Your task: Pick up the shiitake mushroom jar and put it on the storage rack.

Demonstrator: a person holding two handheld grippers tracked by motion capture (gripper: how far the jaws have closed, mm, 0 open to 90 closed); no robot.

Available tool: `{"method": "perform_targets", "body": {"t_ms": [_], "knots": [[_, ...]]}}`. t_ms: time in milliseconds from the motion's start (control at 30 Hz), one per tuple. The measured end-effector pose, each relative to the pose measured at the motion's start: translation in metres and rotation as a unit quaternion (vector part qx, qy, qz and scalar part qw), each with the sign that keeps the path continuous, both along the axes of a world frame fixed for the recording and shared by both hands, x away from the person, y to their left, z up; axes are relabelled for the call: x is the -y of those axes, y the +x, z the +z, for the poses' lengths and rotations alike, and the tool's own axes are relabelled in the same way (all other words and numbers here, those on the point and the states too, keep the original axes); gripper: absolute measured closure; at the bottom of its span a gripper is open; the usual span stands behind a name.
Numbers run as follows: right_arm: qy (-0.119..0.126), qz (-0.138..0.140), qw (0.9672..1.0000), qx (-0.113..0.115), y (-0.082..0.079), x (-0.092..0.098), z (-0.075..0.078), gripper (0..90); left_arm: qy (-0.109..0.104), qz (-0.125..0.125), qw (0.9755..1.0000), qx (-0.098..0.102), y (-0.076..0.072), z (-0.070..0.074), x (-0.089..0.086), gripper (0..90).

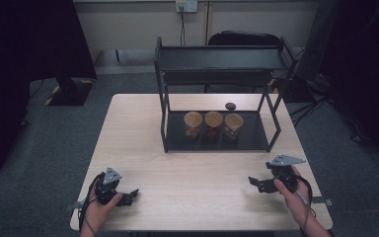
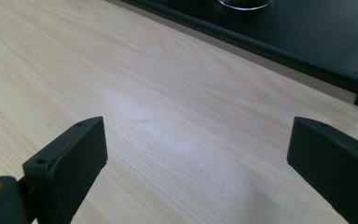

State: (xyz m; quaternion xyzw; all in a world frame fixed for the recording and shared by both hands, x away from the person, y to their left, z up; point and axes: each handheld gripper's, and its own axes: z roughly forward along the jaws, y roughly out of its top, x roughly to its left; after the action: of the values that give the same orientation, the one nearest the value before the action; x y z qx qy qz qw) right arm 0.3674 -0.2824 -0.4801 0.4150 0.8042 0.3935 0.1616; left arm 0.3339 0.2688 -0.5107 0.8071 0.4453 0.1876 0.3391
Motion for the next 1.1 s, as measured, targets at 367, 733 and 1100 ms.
{"method": "perform_targets", "body": {"t_ms": [367, 733, 1100], "knots": [[0.004, -0.002, 1.0, 0.002, -0.006, 0.011, 0.0, 4.1, 0.0, 0.0, 1.0, 0.0, 0.0, 0.0, 0.0, 0.2], [0.005, -0.002, 1.0, 0.001, -0.011, 0.019, 0.001, 4.1, 0.0, 0.0, 1.0, 0.0, 0.0, 0.0, 0.0, 0.2], [0.006, -0.007, 0.9999, -0.004, -0.017, 0.031, -0.003, 4.0, 0.0, 0.0, 1.0, 0.0, 0.0, 0.0, 0.0, 0.2]]}}
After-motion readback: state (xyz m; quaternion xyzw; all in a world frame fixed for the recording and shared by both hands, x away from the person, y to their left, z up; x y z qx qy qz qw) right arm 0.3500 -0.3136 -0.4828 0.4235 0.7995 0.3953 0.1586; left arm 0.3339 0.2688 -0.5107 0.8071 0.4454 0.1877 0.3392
